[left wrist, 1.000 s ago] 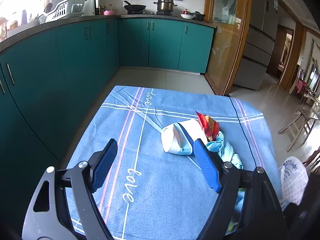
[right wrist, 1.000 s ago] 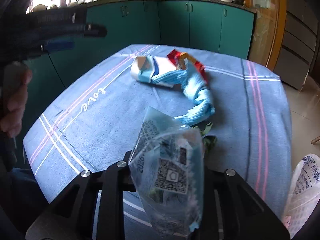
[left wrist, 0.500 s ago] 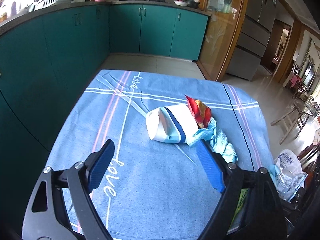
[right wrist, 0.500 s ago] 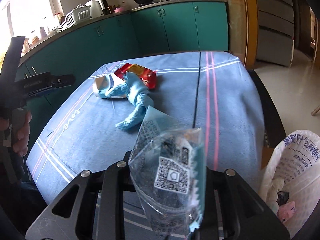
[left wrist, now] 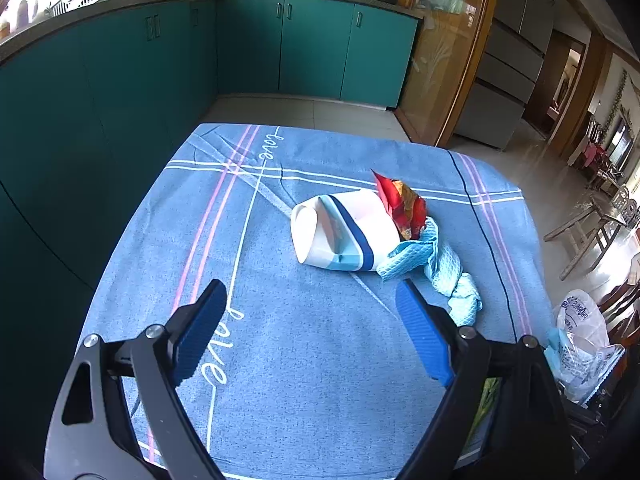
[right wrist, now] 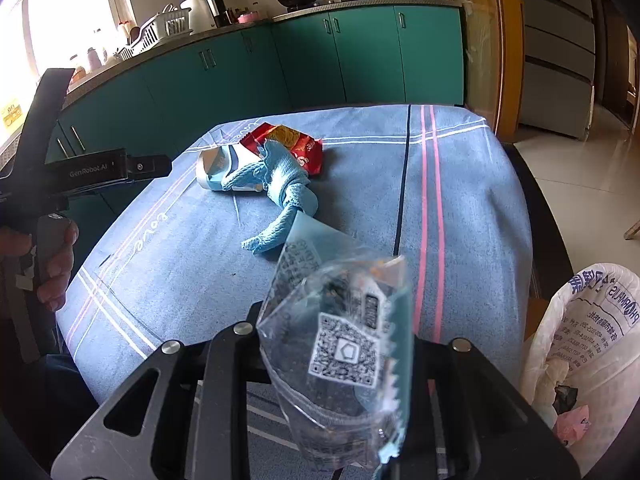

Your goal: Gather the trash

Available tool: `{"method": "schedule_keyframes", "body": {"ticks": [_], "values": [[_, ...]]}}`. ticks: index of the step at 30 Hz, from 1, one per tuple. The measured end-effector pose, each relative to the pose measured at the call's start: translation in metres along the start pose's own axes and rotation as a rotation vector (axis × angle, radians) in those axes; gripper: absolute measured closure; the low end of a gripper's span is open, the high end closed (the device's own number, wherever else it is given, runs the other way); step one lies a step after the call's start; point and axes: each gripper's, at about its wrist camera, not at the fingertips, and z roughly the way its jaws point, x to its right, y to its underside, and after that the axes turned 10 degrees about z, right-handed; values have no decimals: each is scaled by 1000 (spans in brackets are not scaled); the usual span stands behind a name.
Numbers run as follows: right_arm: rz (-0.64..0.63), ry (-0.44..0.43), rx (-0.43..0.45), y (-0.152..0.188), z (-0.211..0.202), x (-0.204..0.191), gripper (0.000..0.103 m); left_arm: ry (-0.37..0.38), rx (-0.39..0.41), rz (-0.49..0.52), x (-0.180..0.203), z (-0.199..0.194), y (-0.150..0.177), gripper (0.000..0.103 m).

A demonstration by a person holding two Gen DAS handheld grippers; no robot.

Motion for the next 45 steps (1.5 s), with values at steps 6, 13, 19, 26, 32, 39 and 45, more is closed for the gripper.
{"method": "schedule_keyframes", "body": {"ticks": [6,13,19,26,32,39,45], "values": [[-16,4,-6,2,2,-4,77,-1,-12,14,3,3,1,16],[-18,3,-10,2,4,-4,77,-5,-23,37,8,7,1,15],[-21,7,-15,3,6,-4,77,-6,-25,37,9,8,1,14],[-29,12,-13,5,7,-5,77,4,-18,29,8,8,1,13],[-28,42,-18,7,10,-3,77,19,-5,70,17,6,1,11],[-29,49,-22,7,12,-3,75,33,-27,68,19,11,1,10],[-28,49,-17,7,11,-2,73,32,-29,74,21,13,3,10]]}}
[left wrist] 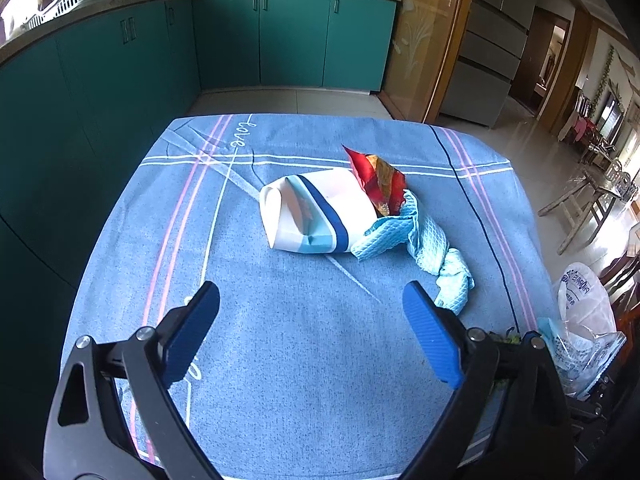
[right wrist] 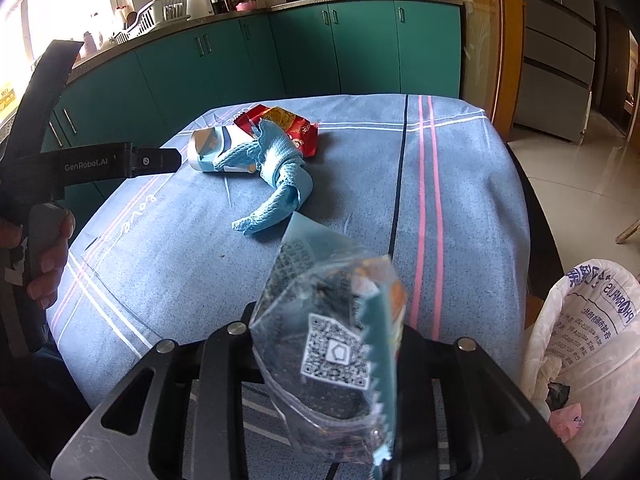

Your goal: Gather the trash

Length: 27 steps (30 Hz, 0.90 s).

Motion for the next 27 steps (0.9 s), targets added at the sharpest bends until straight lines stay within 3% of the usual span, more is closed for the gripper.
{"method": "schedule_keyframes", "body": {"ticks": [5,16,20,27], "values": [[9,2,-3,0,0,1,66,3,-6,-12,-3,2,0,10],[3,10,-3,2,0,-1,64,-1,2,-28,-8,2,-1,10],[0,14,11,2,-3,0,68,8,9,-61,-14,0,-1,10],[19,4,40,0,-13,5,70,90,32,-188,-40,-1,-2,10]]}}
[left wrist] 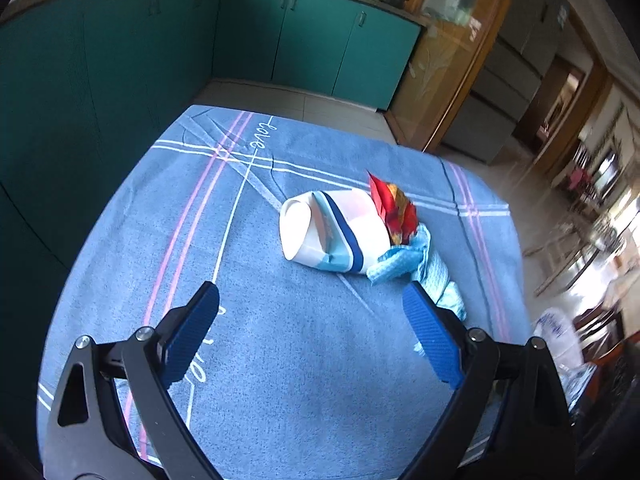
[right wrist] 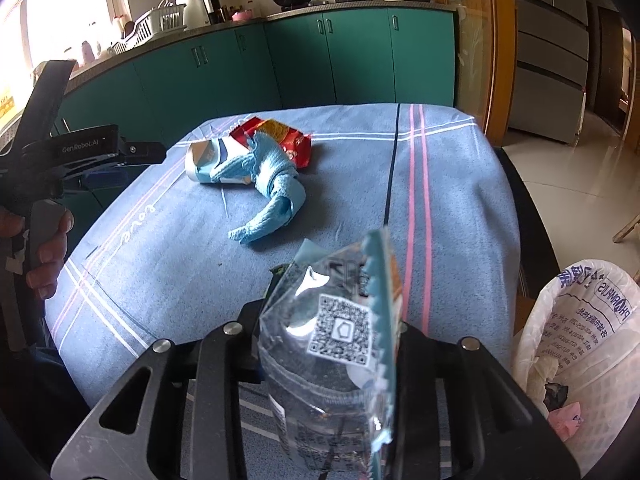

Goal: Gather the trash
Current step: 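Grasp the white blue-striped carton with the left gripper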

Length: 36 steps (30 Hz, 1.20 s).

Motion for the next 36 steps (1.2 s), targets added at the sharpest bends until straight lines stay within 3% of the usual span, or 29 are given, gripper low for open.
{"method": "schedule_keyframes", "body": {"ticks": [6,10,12,15,18,19,22,23,31,36], "values": [[32,-2,-7,-3,0,9,70,53,13,-34,8,15,-13,10],[57,-7,-14,-3,0,14,64,-61,45,23,16,37,-33,10],[64,-10,-15,-3,0,16,59,-68,22,-23,8,51,-35,10],[69,-8,-11,-3,0,19,48,1,-65,-137,-7,75,-33,11],[72,-9,-13,-3,0,19,47,30,-114,-170,-14,89,-28,34],[73,-8,-12,-3,-1,19,47,28,-104,-162,-16,90,-27,38],[71,-8,-8,-4,-2,20,47,62,-67,-121,-14,82,-29,69],[70,-7,-7,-4,-2,20,47,66,-65,-109,-12,80,-28,74],[68,-4,-13,-4,-1,22,47,46,-12,-66,-15,46,-16,76],[68,3,-10,-4,0,22,47,-32,153,-26,-11,-10,-13,76]]}}
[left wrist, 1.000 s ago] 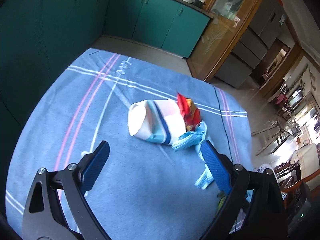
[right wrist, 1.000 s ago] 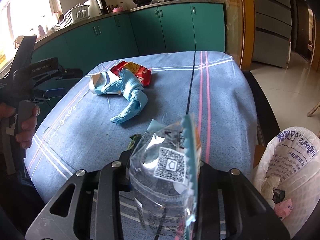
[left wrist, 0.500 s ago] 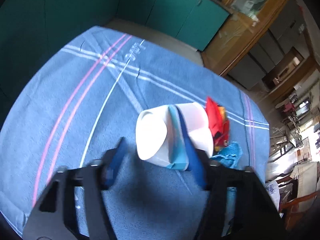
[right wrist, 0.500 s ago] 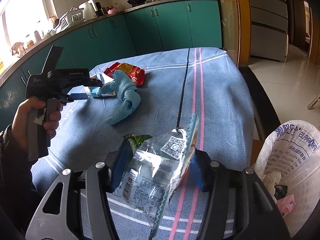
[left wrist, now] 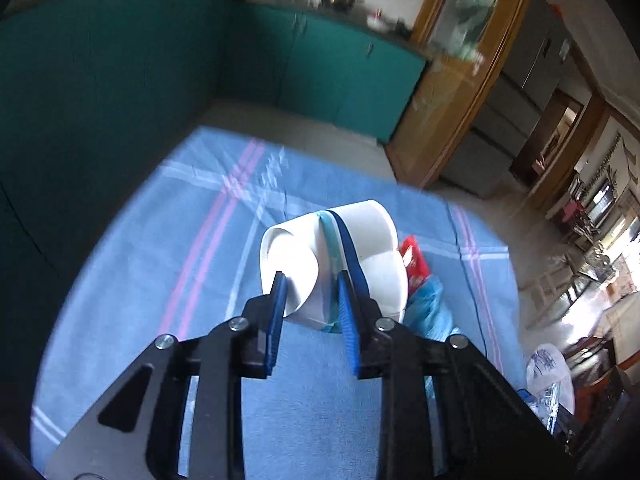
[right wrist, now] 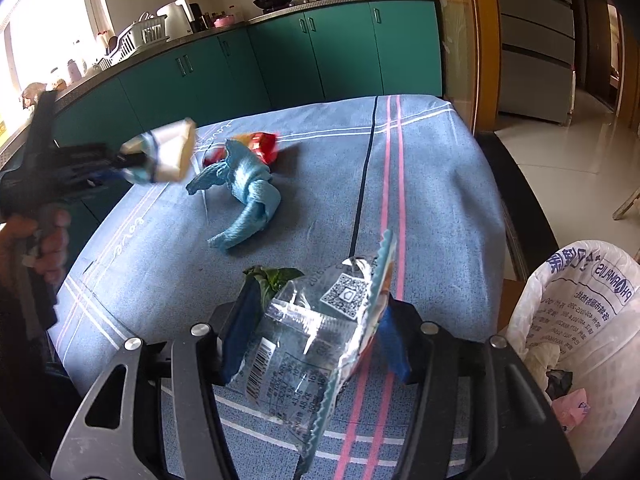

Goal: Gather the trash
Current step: 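Grasp the white blue-striped carton with the left gripper, then carry the carton and clear bag over the bin and open both grippers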

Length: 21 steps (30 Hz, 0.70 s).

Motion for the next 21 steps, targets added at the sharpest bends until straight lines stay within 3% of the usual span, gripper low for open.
{"method": "schedule_keyframes", "body": {"ticks": [4,21], "values": [[-13,8,15,2,-2,-4,57,-19,108,18,8,-32,-3,76],[11,-64,101,-5,-26,6,58,75,251,132,39,-79,13,76]]}}
